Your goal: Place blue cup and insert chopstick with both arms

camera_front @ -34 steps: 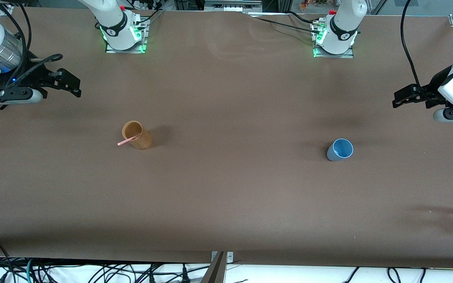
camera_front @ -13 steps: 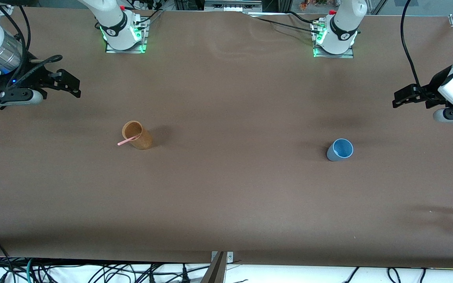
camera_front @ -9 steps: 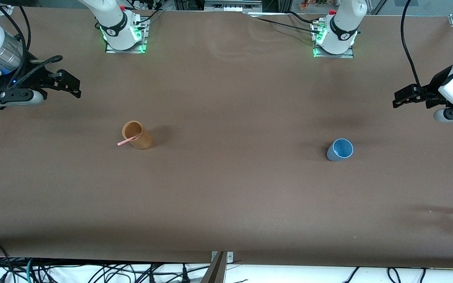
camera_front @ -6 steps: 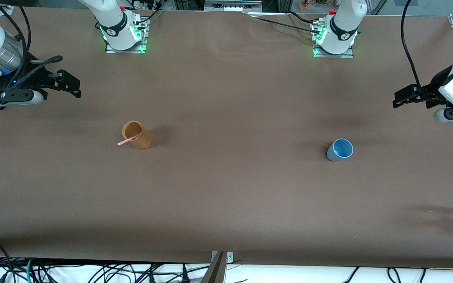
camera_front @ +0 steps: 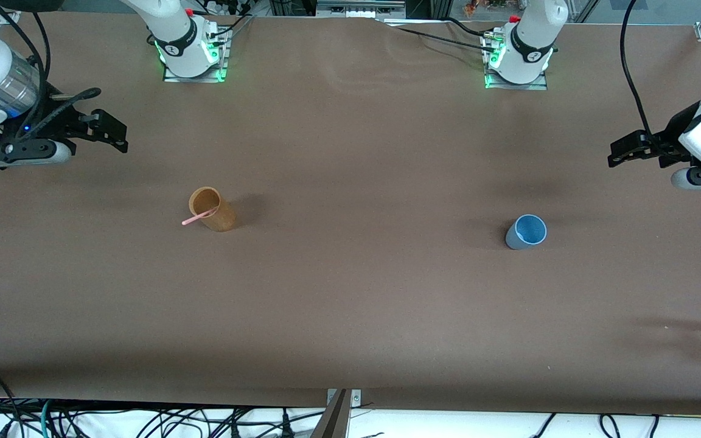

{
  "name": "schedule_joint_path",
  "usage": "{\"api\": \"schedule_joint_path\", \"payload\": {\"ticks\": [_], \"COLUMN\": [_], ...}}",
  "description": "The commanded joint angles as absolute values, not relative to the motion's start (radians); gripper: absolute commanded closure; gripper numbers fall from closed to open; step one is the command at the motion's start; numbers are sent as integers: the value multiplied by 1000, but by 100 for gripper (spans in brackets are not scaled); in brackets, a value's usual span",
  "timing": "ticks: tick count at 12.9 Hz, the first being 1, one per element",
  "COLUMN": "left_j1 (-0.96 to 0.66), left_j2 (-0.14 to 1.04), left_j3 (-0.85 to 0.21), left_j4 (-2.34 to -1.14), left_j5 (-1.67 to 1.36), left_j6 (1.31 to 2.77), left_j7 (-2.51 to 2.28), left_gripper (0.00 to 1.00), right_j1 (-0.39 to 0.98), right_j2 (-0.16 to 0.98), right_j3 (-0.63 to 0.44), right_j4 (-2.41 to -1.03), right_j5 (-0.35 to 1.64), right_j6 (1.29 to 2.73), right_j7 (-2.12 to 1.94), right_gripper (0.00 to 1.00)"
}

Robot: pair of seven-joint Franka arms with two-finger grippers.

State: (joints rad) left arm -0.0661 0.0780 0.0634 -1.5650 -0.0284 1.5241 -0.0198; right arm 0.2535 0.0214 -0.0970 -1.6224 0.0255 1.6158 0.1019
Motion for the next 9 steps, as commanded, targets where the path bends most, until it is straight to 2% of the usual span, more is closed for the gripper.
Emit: {"api": "schedule_joint_path", "payload": {"ticks": [1, 3, 9], "left_j1": [-74, -77, -64], "left_j2": [91, 94, 164], "left_j3": [61, 63, 55], "left_j4": [-1531, -1510, -1505], "left_j5": [-14, -15, -110], "left_j6": [1508, 1512, 1531], "left_j7": [-28, -28, -14], "left_gripper": [0, 0, 0], "right_j1": [253, 255, 258], "right_j2": [29, 40, 34], "right_j3": [-92, -91, -75], "right_j4": [-1635, -1643, -1800], "right_j5": [40, 40, 40], "right_j6": [1654, 1670, 1836], "right_j7": [87, 87, 92], "right_gripper": [0, 0, 0]}}
